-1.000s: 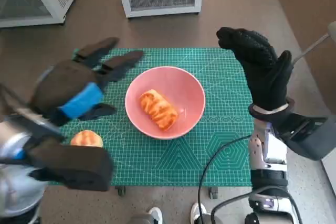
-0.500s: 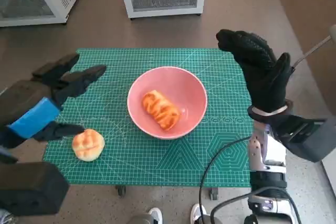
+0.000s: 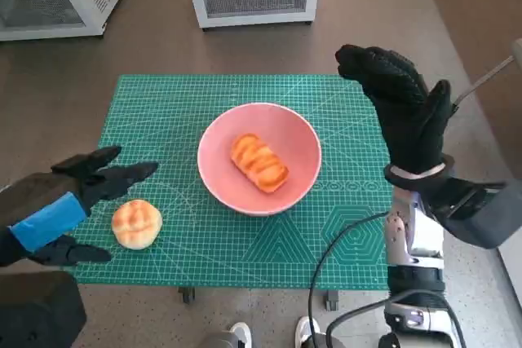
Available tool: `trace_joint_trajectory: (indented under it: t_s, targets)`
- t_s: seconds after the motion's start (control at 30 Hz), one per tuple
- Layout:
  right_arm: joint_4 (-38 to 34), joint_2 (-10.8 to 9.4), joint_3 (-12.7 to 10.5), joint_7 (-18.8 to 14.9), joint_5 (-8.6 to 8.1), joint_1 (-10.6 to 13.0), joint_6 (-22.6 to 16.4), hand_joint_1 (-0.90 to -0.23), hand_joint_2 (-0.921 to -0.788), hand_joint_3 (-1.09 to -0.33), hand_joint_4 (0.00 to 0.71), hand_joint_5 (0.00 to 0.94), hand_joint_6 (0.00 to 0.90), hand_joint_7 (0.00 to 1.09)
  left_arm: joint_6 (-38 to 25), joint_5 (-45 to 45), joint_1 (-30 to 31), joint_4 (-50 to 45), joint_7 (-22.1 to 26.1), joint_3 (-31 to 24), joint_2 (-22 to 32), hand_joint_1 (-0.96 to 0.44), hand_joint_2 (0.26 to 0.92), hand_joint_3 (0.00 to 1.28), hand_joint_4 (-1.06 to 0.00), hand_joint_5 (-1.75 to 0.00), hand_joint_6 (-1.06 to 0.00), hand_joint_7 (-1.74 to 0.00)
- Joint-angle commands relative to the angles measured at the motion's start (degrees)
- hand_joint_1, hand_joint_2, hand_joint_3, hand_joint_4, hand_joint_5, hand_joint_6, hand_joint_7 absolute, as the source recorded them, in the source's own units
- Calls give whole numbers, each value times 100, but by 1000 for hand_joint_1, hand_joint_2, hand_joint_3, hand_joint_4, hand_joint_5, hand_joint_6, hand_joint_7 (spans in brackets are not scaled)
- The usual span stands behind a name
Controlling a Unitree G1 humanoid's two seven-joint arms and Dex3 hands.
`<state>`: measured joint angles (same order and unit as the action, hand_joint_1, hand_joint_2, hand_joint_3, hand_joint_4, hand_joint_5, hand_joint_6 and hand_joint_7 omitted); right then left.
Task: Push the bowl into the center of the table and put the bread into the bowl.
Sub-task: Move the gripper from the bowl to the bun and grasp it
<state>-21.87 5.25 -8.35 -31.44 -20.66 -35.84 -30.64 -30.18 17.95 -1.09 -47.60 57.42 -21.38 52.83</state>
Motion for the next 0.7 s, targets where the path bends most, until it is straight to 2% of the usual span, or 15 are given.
trace_joint_trajectory:
  t_s: [0.03,0.33,0.7]
  targets:
    - [-115,-8,1,-75,-92,37,93,-637,-921,-695,181,0,74,383,-173,3,166,108,-127,213,72,-56,704,1,-138,-9,-306,-4]
    - [-111,29,-6,-124,-133,14,149,-637,-921,-696,181,0,73,385,-401,1,171,416,-455,681,18,-35,714,6,-132,-1,-293,0]
    - [-5,81,-9,-181,-209,40,234,-646,-921,-687,181,0,73,388,-430,455,118,957,-1037,1490,59,44,728,9,-117,0,-286,0]
